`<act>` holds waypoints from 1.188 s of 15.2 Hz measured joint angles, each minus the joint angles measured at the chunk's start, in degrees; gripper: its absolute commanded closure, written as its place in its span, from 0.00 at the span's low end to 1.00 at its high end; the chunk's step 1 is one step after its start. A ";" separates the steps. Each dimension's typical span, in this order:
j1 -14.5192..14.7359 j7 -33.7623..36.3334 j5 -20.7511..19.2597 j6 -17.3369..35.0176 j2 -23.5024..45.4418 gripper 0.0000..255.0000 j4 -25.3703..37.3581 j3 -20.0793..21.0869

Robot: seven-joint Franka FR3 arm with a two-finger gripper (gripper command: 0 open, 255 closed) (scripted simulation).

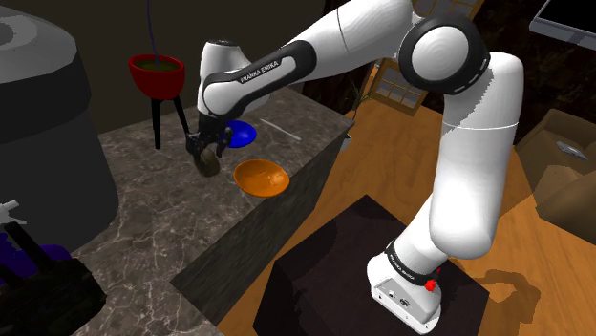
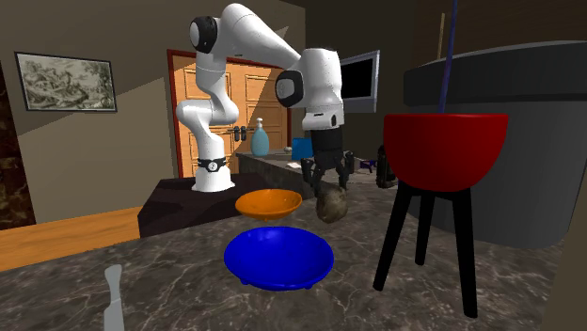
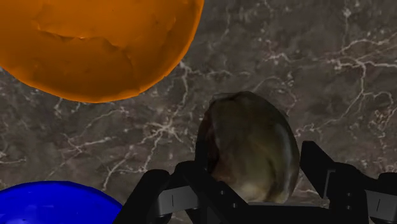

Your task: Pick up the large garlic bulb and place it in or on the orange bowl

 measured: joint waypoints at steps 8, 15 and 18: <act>-0.32 -0.09 0.70 -4.86 -3.51 1.00 1.41 0.44; -0.54 -0.14 1.22 -9.30 -6.05 1.00 3.36 0.71; -0.70 -0.24 1.47 -11.20 -7.20 1.00 4.12 0.78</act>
